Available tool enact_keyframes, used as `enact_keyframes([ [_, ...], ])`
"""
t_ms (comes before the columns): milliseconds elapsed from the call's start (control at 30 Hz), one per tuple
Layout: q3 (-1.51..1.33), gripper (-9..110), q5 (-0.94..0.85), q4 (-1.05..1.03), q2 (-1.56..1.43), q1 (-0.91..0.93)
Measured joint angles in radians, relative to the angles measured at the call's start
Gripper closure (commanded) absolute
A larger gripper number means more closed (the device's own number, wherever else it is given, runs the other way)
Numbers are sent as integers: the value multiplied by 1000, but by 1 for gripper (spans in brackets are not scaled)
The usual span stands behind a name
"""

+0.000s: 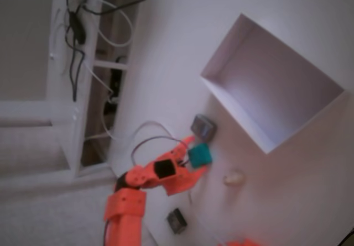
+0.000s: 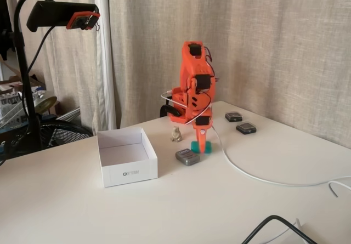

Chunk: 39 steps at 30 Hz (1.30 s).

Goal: Grasp the green cube and put it in the bin.

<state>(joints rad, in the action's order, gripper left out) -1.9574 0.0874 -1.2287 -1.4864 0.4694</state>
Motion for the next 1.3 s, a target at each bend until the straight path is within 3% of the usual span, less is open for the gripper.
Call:
enact_keyframes([
  [167, 2, 70, -8, 9, 21, -2],
  [400, 15, 96, -6, 5, 43, -12],
  [733, 17, 110, -14, 2, 43, -20],
  [1300, 98, 110, -15, 31, -71, -66],
])
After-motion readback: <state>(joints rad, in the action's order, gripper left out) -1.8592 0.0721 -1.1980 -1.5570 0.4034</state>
